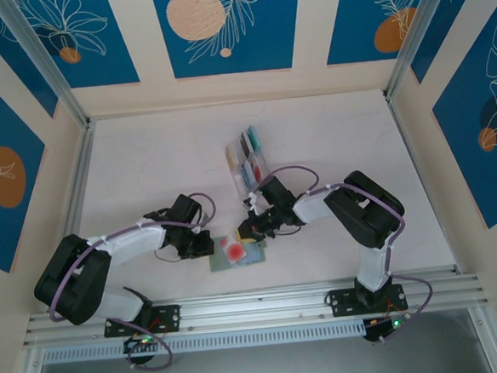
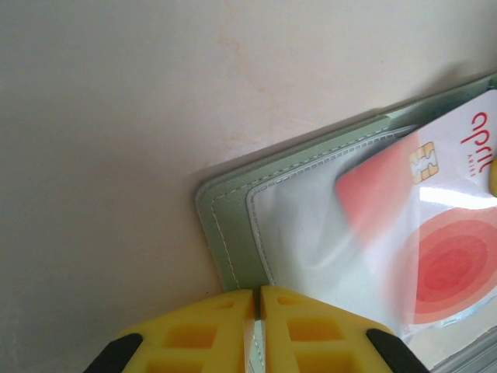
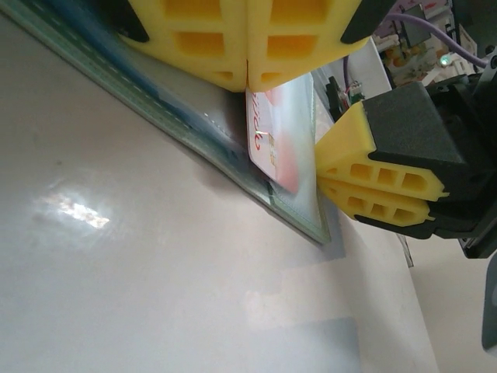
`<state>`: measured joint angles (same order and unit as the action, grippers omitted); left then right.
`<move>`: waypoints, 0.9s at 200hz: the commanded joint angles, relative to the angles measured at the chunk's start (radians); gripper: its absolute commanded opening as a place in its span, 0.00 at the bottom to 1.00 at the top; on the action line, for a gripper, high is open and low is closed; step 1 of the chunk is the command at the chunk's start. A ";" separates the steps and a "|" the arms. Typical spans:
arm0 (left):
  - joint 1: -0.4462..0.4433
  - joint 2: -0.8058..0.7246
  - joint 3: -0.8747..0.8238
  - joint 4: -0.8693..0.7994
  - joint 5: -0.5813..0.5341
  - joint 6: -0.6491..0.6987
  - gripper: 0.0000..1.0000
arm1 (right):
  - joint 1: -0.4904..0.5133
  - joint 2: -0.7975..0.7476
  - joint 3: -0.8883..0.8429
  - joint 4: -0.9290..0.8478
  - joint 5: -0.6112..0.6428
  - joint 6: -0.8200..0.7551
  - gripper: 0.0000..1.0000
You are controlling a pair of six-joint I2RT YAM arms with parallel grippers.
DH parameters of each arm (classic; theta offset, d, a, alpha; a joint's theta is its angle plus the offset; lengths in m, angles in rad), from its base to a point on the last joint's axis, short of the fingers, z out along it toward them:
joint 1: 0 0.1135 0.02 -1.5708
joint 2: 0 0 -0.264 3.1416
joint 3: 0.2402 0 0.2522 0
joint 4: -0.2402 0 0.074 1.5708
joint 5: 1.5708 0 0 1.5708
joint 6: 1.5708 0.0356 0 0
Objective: Put the credit cards into the card holder
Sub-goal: Insert the credit card into the card slot.
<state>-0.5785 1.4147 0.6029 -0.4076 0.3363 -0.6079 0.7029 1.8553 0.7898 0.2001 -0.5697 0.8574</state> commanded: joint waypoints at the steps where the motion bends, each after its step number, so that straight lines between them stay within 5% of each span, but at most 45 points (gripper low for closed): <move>1: -0.027 0.050 -0.057 0.007 -0.011 -0.013 0.12 | 0.029 -0.017 0.002 0.029 0.052 0.037 0.00; 64: -0.029 0.040 -0.058 -0.044 -0.094 -0.035 0.11 | 0.042 -0.025 -0.006 0.068 0.007 0.101 0.00; 180: -0.089 0.036 -0.063 0.019 -0.065 -0.096 0.12 | 0.170 -0.025 0.024 0.061 0.208 0.138 0.00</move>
<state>-0.6201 1.4010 0.5999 -0.4038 0.2790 -0.6754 0.8265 1.8381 0.8021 0.2302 -0.4053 0.9699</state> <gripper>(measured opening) 0.119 0.050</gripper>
